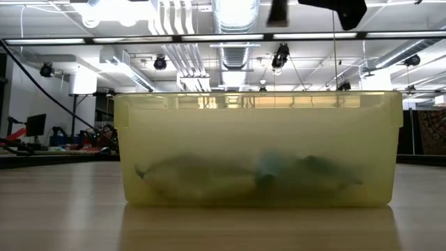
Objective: Sort candy
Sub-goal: Put the black candy into the transparent bin
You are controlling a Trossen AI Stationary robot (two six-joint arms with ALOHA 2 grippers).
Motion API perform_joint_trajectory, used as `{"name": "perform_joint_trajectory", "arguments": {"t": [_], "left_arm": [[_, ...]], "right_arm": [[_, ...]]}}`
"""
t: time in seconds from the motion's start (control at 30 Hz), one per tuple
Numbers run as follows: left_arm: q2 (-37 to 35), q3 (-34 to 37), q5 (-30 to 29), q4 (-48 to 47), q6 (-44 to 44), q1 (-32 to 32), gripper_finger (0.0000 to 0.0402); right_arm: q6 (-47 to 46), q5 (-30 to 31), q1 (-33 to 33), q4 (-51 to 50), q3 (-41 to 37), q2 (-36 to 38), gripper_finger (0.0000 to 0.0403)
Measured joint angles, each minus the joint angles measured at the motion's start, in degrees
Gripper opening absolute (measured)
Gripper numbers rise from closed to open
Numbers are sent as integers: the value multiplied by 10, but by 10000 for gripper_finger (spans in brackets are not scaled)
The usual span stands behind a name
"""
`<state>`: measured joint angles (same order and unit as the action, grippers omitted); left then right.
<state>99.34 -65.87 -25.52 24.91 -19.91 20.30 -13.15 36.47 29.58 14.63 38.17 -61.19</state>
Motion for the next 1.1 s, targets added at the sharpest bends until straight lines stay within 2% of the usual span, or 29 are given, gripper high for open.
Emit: {"name": "perform_joint_trajectory", "arguments": {"t": [0.13, 0.3, 0.43, 0.57, 0.73, 1.1], "left_arm": [[-45, 0, -8, -90, -10, -55, 0], [-63, 0, 15, -153, 6, -174, 0], [-44, 0, 36, -153, 73, -279, 0], [-24, 0, 41, -152, 145, -347, 0], [-12, 0, 56, -150, 165, -375, 9], [-16, 0, 55, -167, 155, -372, 78]], "right_arm": [[-11, 73, 0, -20, 0, 31, 191], [-5, 76, 0, -24, 0, 38, 194], [-5, 76, 0, -25, 0, 24, 188], [-9, 76, 0, -25, 0, 8, 185], [-13, 76, 0, -27, 0, -8, 185], [-69, 71, -5, -56, 0, -9, 185]]}}
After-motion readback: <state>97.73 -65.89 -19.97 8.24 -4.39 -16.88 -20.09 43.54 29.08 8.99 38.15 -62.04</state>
